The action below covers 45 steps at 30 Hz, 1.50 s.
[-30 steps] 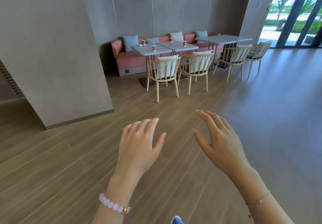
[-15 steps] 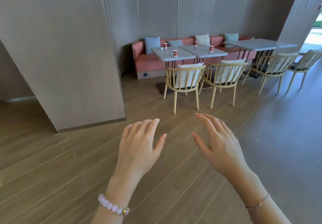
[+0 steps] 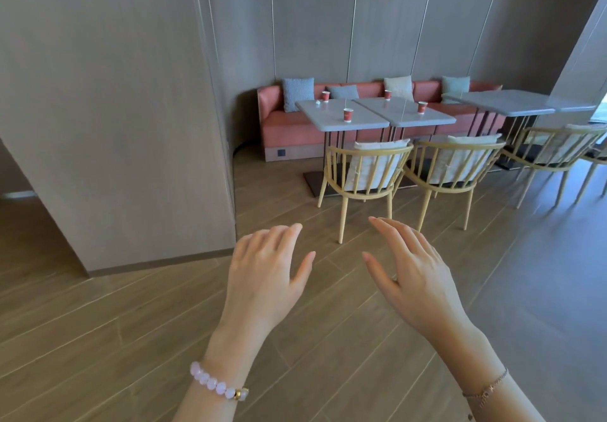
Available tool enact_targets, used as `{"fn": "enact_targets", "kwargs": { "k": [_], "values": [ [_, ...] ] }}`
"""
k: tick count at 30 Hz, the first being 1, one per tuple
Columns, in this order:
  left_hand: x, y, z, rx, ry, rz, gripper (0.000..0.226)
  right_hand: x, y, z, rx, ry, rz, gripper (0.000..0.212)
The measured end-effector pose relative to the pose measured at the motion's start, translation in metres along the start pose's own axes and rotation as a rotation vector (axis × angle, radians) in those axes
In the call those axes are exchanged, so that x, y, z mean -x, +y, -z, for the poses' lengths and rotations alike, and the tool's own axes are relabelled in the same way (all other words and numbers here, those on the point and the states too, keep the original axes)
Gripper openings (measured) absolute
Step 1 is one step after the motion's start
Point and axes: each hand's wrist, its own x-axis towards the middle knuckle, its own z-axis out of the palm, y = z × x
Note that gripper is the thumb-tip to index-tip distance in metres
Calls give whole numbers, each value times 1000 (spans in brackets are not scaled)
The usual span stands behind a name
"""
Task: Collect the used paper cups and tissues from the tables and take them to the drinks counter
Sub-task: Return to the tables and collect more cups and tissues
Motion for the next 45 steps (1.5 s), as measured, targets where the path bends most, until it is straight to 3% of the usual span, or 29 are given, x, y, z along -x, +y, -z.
{"fn": "enact_targets", "kwargs": {
  "k": [12, 31, 45],
  "values": [
    [-169, -95, -85, -11, 1, -32, 42, -176, 32, -119, -28, -7, -5, 48],
    [-455, -201, -275, -56, -12, 65, 40, -483, 159, -313, -59, -73, 59, 49],
    [-633, -318, -398, -62, -23, 58, 43, -671, 208, -459, -59, -68, 85, 49]
  ]
}}
